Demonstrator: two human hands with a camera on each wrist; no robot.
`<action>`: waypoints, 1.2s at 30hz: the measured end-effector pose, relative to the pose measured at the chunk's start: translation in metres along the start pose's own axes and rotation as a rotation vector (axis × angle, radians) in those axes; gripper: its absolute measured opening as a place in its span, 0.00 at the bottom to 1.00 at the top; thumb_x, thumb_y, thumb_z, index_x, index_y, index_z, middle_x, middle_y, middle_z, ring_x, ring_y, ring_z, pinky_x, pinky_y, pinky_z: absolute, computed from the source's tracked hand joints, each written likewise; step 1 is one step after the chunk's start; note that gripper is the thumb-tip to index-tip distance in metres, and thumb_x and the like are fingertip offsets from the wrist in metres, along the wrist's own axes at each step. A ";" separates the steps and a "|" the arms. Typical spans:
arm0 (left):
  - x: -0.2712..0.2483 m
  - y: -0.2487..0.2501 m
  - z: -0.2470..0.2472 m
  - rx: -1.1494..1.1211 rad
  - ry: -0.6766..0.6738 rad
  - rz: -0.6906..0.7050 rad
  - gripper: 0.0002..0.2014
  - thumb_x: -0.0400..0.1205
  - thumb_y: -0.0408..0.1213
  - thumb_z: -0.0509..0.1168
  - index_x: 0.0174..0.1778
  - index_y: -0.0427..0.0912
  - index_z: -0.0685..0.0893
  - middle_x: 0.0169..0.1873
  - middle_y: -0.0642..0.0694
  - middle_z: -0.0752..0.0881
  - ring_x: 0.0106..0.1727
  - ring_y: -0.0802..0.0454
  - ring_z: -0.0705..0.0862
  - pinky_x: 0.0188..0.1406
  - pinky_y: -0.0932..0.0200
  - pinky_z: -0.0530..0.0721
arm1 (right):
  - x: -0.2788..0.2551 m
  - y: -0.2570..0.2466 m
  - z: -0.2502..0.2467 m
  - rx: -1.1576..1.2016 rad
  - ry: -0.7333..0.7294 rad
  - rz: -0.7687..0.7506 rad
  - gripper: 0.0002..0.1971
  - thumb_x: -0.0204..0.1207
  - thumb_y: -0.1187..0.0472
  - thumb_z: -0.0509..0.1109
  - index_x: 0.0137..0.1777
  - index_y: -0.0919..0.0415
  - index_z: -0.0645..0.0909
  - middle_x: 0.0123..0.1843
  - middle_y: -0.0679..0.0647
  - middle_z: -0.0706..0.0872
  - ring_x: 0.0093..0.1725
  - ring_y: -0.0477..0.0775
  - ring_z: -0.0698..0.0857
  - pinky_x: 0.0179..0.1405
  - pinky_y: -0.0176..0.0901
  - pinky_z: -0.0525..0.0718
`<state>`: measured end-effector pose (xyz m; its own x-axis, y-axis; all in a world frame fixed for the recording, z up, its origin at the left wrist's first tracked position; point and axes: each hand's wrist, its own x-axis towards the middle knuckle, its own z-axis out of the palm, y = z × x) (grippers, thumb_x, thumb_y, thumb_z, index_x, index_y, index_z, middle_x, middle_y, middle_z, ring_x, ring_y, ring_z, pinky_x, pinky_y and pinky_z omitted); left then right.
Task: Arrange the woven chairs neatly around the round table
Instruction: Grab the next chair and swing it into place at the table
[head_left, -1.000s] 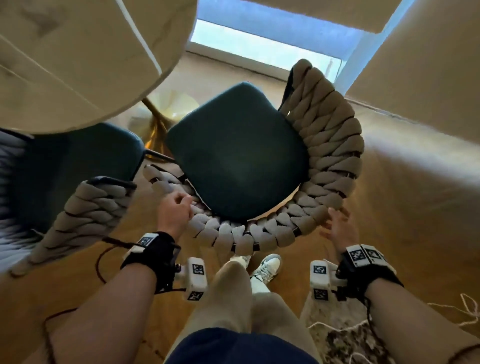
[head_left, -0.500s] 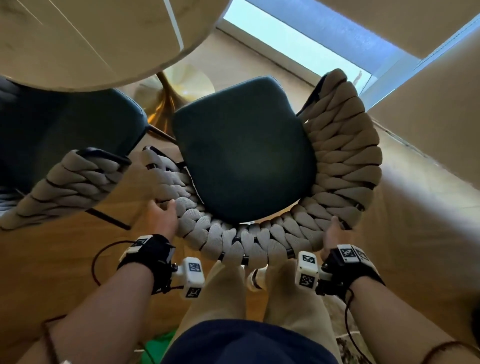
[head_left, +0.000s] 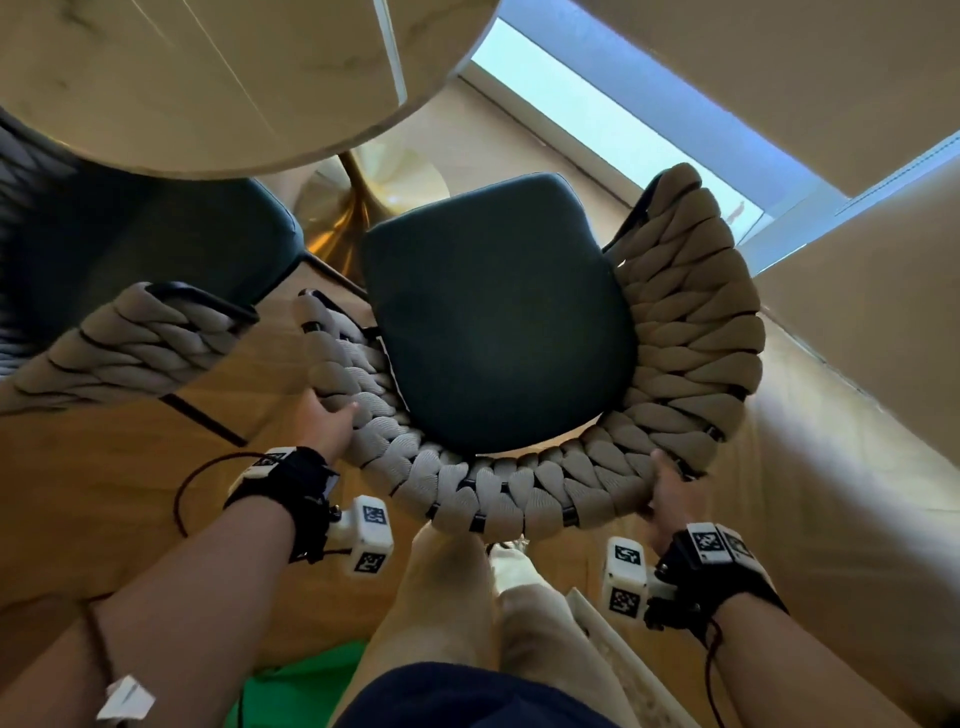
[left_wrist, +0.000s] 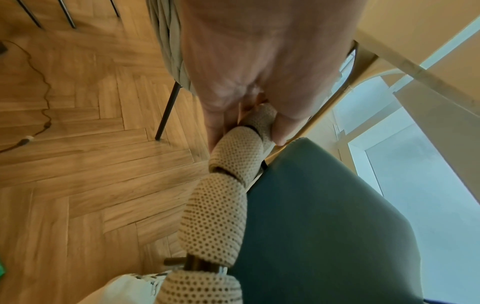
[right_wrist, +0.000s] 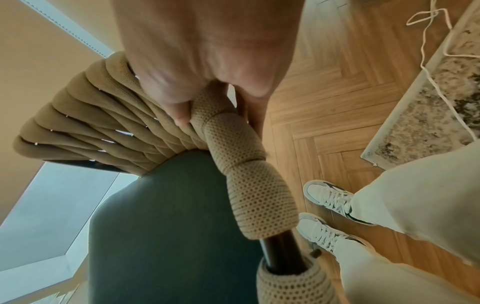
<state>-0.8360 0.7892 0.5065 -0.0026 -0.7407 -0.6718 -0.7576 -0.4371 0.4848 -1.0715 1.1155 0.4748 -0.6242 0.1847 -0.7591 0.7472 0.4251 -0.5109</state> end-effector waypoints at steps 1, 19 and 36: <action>0.001 0.004 0.003 -0.030 -0.006 0.000 0.31 0.84 0.38 0.72 0.82 0.34 0.71 0.80 0.32 0.78 0.80 0.33 0.78 0.82 0.36 0.75 | -0.003 -0.008 -0.001 0.032 -0.025 -0.014 0.40 0.62 0.38 0.76 0.75 0.50 0.74 0.66 0.59 0.86 0.62 0.66 0.87 0.61 0.71 0.85; 0.006 0.047 0.035 -0.103 0.016 0.070 0.34 0.74 0.38 0.75 0.77 0.41 0.74 0.75 0.38 0.83 0.76 0.37 0.81 0.82 0.38 0.76 | 0.040 -0.104 0.012 0.061 -0.062 -0.190 0.41 0.67 0.57 0.79 0.80 0.47 0.66 0.75 0.59 0.79 0.69 0.68 0.82 0.67 0.74 0.80; 0.001 0.072 0.066 -0.170 0.049 -0.008 0.34 0.67 0.43 0.79 0.70 0.50 0.79 0.62 0.49 0.85 0.62 0.44 0.85 0.66 0.46 0.84 | 0.106 -0.185 0.032 -0.038 -0.105 -0.322 0.53 0.51 0.44 0.77 0.81 0.42 0.64 0.80 0.56 0.76 0.75 0.66 0.78 0.71 0.71 0.77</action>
<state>-0.9337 0.7908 0.5042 0.0381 -0.7589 -0.6501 -0.6365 -0.5200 0.5696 -1.2682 1.0278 0.4758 -0.7983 -0.0555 -0.5996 0.5052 0.4801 -0.7171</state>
